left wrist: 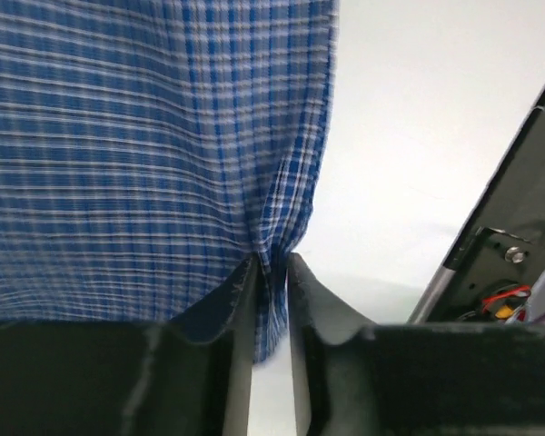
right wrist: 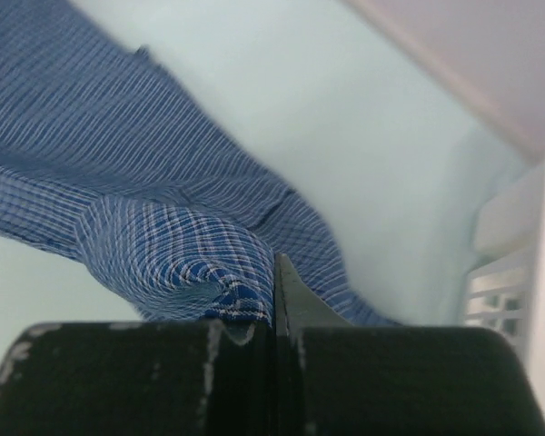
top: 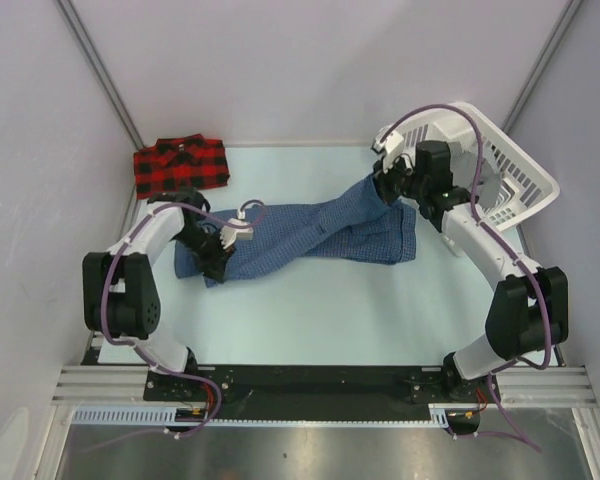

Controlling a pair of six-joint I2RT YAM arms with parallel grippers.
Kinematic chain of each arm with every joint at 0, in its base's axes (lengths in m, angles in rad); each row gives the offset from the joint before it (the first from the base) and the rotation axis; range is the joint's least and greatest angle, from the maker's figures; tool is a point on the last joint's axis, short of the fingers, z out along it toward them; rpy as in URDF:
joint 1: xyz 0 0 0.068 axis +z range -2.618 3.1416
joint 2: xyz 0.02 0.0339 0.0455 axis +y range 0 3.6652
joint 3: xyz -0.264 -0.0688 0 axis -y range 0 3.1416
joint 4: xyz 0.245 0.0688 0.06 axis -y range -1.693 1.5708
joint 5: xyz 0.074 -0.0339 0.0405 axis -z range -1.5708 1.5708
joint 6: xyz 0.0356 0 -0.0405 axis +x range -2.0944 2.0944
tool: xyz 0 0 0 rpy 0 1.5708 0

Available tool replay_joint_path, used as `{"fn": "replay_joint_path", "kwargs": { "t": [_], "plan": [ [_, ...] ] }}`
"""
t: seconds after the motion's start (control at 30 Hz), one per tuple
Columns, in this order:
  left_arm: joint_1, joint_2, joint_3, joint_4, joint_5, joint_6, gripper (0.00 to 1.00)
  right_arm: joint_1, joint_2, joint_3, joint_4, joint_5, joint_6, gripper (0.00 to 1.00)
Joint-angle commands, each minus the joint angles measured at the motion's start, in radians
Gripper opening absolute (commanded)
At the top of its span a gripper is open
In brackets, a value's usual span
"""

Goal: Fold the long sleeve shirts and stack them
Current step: Flatten the shirt out

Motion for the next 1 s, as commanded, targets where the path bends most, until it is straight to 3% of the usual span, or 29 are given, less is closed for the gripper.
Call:
{"fn": "replay_joint_path", "kwargs": {
  "t": [0.0,0.03,0.17,0.33,0.43,0.57,0.97],
  "plan": [
    [0.008,-0.001,-0.070,0.024,0.046,-0.014,0.34,0.044,-0.066,-0.064,-0.043,-0.010,-0.032,0.00],
    [0.013,-0.014,-0.097,0.091,0.038,-0.033,0.44,0.052,-0.068,-0.072,-0.049,-0.007,-0.033,0.00],
    [0.014,-0.168,-0.190,0.205,0.049,-0.064,0.61,0.075,-0.073,-0.101,-0.072,0.008,-0.026,0.00],
    [-0.079,-0.472,-0.433,0.435,-0.061,-0.101,0.63,0.078,-0.099,-0.138,-0.061,0.026,-0.020,0.00],
    [-0.177,-0.557,-0.538,0.550,-0.181,-0.119,0.60,0.078,-0.108,-0.150,-0.053,0.037,-0.026,0.00],
    [-0.237,-0.520,-0.552,0.601,-0.203,-0.154,0.50,0.076,-0.109,-0.150,-0.044,0.037,-0.020,0.00],
    [-0.264,-0.188,-0.512,0.700,-0.256,-0.122,0.44,0.066,-0.103,-0.126,-0.030,0.043,-0.035,0.00]
  ]
}}
